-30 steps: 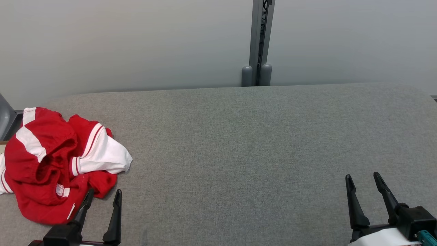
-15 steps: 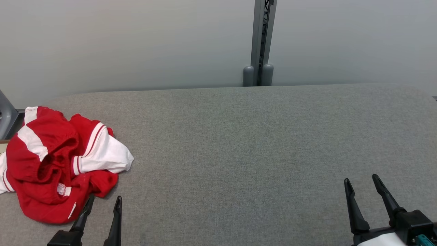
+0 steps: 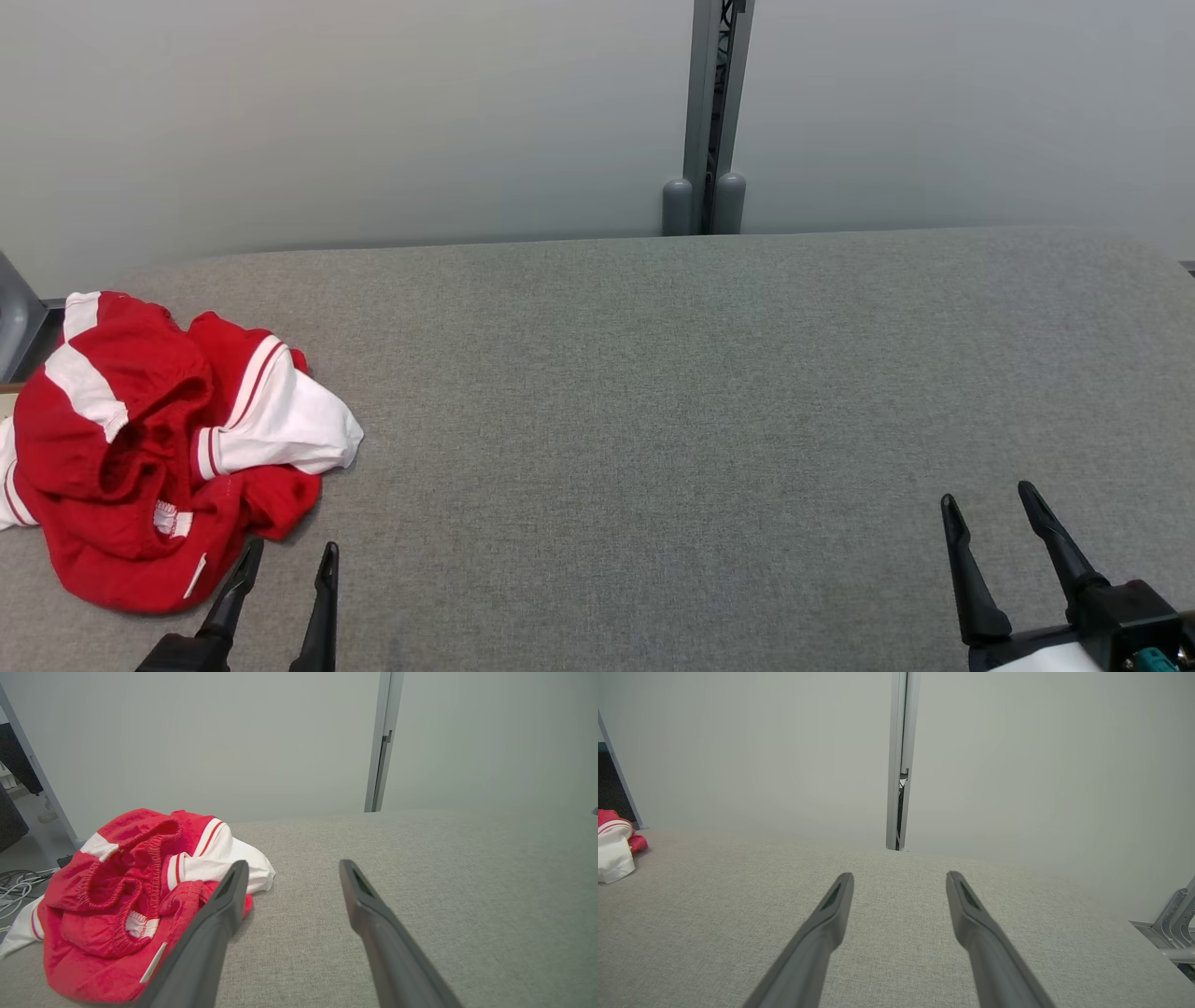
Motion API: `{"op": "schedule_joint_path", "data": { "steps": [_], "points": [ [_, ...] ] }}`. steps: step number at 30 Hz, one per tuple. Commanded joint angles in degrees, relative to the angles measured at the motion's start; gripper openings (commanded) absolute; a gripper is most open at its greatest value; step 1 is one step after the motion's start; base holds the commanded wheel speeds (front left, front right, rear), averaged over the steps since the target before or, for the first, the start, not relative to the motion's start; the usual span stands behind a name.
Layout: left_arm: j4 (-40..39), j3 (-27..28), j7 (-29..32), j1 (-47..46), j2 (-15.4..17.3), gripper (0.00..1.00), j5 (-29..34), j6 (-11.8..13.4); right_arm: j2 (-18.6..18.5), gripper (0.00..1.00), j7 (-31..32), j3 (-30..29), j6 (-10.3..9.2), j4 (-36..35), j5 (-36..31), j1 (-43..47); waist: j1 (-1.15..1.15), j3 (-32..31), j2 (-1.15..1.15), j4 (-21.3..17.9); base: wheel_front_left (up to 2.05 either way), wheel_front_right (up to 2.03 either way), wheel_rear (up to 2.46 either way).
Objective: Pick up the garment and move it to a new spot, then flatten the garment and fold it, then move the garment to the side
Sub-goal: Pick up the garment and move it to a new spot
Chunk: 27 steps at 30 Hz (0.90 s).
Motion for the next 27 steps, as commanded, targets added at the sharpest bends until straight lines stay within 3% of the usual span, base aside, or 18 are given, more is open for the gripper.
{"op": "schedule_joint_path", "data": {
  "steps": [1, 10, 27],
  "points": [
    [0.1, 0.0, -0.3, -0.2, 0.4, 1.00, -0.6, -0.1, -0.5, 1.00, -0.4, -0.2, 0.11, 0.2, 0.5, 0.1, 0.00, 0.0, 0.00, 0.0, 0.00, 0.00, 0.00],
    [0.5, -0.3, -0.3, -0.7, 0.6, 1.00, -0.9, -0.1, -0.4, 1.00, -0.4, 0.8, 0.11, -0.1, 0.7, 0.3, 0.00, -0.2, 0.00, 1.8, 0.00, 0.00, 0.00],
    [0.9, 2.8, -0.2, 1.3, 0.9, 1.00, -1.9, -0.1, -0.4, 1.00, -0.4, 5.8, 0.11, 0.2, 1.8, -0.8, 0.00, -0.8, 0.00, 16.1, 0.00, 0.00, 0.00]
  ]
}}
